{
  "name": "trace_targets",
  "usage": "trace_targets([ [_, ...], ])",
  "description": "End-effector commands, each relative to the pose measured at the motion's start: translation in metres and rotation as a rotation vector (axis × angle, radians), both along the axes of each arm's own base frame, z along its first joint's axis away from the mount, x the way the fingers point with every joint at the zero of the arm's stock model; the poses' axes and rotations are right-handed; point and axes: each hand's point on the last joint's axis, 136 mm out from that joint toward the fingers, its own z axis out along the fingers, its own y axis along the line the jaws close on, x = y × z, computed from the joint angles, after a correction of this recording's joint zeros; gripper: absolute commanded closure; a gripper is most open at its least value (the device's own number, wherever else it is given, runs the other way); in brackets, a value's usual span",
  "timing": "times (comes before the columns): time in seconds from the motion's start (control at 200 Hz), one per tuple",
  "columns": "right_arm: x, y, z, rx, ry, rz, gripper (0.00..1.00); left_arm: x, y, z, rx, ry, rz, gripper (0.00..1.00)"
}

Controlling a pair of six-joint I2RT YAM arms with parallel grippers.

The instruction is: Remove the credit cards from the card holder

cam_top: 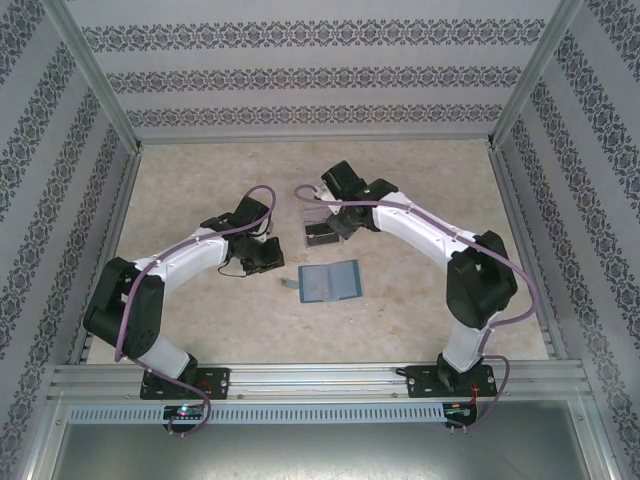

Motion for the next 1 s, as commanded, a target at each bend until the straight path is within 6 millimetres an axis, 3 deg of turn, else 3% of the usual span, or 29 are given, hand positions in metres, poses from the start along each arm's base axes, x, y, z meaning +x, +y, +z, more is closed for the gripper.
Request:
trace_targets([
  [0.0, -0.007, 0.016, 0.014, 0.238, 0.025, -0.187, 0.9, 0.013, -0.011, 0.011, -0.064, -0.04, -0.009, 0.9],
  [0.19, -0.032, 0.036, 0.002, 0.464, 0.195, -0.319, 0.95, 0.013, -0.025, 0.017, -0.124, -0.039, -0.038, 0.91],
  [0.49, -0.066, 0.062, -0.023, 0.61, 0.458, -0.383, 0.94, 0.015, -0.039, 0.012, -0.162, -0.029, -0.033, 0.91],
  [0.729, -0.081, 0.063, -0.046, 0.594, 0.526, -0.404, 0.87, 0.015, -0.046, -0.014, -0.119, 0.031, -0.042, 0.96],
  [0.999, -0.096, 0.076, -0.065, 0.58, 0.597, -0.426, 0.87, 0.005, -0.035, -0.039, -0.047, 0.08, -0.048, 1.0],
])
